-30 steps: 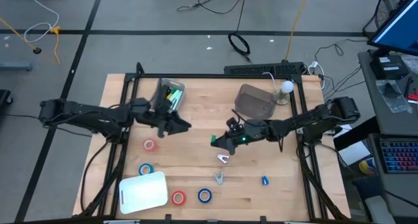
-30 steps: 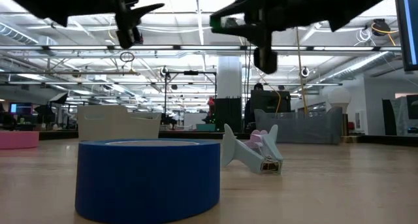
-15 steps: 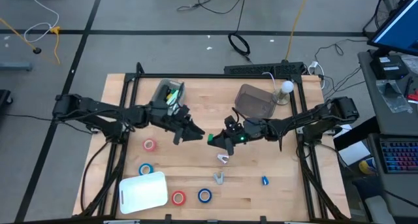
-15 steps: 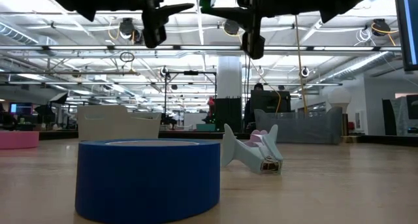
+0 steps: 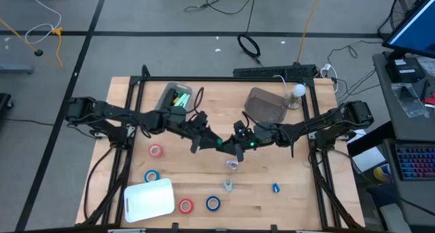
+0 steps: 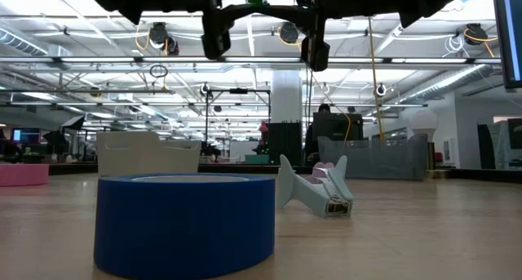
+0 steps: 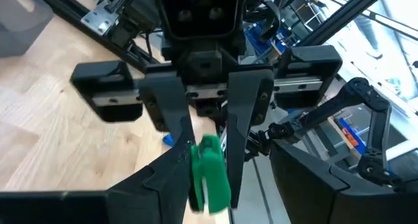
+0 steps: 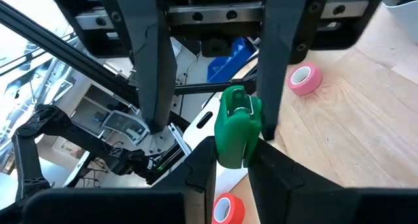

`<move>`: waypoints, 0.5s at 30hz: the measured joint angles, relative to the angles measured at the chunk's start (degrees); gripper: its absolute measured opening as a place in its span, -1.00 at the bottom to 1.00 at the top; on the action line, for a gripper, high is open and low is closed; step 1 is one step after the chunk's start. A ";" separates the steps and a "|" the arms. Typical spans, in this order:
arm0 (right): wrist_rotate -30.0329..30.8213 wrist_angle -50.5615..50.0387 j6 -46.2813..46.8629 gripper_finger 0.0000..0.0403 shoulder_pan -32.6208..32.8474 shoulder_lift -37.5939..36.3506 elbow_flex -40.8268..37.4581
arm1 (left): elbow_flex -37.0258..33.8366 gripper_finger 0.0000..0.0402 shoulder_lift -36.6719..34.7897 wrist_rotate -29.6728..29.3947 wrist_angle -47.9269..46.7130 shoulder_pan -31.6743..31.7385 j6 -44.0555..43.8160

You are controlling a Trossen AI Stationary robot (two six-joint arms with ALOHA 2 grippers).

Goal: Pick and place Stapler, Stapler remover, tape
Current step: Put the green stapler into the gray bin

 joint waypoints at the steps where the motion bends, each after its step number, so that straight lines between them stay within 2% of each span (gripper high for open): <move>1: 0.01 0.01 0.00 -0.68 0.00 0.00 0.00 | 0.41 0.03 0.48 0.13 0.01 0.00 0.04; 11: 0.08 0.00 -0.02 -0.68 -0.03 0.01 -0.04 | 1.66 0.02 1.90 0.96 -0.54 0.07 0.28; 15: 0.18 0.38 -0.02 -0.68 -0.07 0.00 -0.04 | 1.66 -0.13 1.88 0.83 -0.54 0.11 0.55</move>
